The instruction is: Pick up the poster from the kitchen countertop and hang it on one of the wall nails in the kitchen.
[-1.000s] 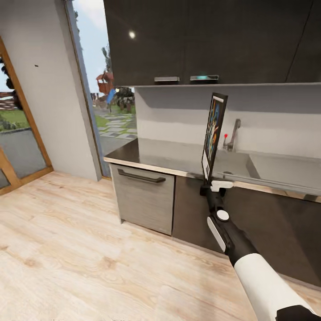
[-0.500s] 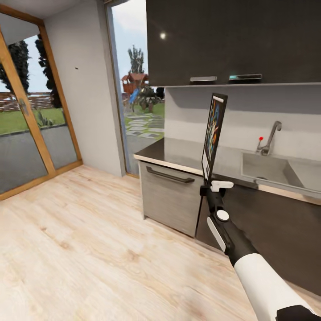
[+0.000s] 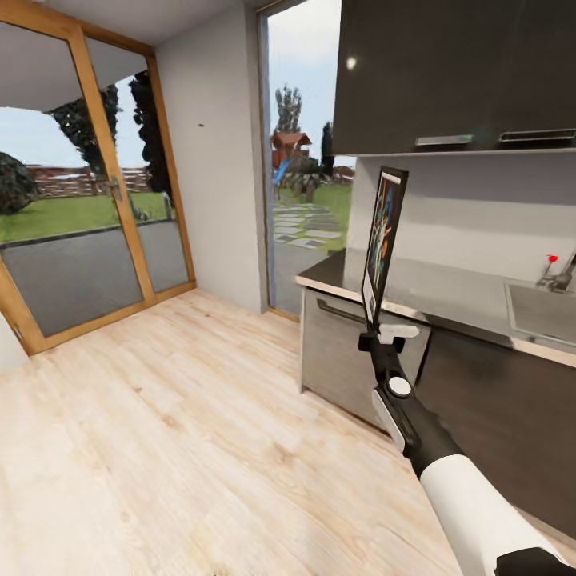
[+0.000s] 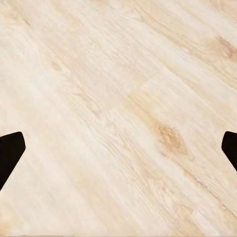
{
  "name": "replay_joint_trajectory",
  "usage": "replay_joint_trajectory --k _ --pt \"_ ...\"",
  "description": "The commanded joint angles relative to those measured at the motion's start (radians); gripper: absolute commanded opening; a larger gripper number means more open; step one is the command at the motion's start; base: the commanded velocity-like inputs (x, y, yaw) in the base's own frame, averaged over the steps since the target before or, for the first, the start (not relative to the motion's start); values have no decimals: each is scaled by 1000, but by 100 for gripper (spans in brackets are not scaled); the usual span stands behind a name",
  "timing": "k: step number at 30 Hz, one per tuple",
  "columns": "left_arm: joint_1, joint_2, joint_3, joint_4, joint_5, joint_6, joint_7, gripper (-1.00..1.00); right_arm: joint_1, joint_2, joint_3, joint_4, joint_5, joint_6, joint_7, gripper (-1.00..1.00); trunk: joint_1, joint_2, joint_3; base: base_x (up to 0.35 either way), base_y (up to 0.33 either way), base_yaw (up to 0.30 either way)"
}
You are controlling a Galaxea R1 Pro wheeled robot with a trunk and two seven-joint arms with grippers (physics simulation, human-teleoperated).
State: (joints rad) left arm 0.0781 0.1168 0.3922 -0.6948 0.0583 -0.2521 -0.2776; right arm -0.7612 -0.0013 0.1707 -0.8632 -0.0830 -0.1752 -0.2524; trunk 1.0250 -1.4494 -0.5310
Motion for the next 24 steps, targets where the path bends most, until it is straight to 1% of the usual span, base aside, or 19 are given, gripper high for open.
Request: replay_joint_trajectory --k 1,13,15,16,17,18,21,22,24 --pt "0 0 2 0 6 0 -8 100 -1 0 4 1 -10 -6 -2 -100 0 -1 -1 0 291 291" --pt "0 0 1 0 6 2 -8 100 -1 2 4 1 -11 -6 -1 -100 0 -1 -1 0 293 291" --pt "0 0 1 0 6 2 -8 100 -1 3 17 2 -11 -6 0 -100 0 -1 -1 0 294 291" --pt "0 0 1 0 6 2 -8 100 -1 2 39 2 -11 -6 0 -100 0 -1 -1 0 293 291" --pt "0 0 1 0 6 2 -8 100 -1 2 52 2 -11 -6 0 -100 0 -1 -1 0 293 291" --pt "0 0 1 0 6 2 -7 100 -1 1 76 2 -11 -5 0 -100 0 -1 -1 0 293 291" --pt "0 0 1 0 6 2 -8 100 -1 1 105 4 -14 -4 2 -100 0 -1 -1 0 293 291" --pt "0 0 1 0 6 2 -8 100 -1 1 109 5 -15 -4 6 -100 0 -1 -1 0 293 291" --pt "0 0 1 0 6 1 -8 100 -1 0 120 5 -19 -3 44 -100 0 -1 -1 0 277 281"
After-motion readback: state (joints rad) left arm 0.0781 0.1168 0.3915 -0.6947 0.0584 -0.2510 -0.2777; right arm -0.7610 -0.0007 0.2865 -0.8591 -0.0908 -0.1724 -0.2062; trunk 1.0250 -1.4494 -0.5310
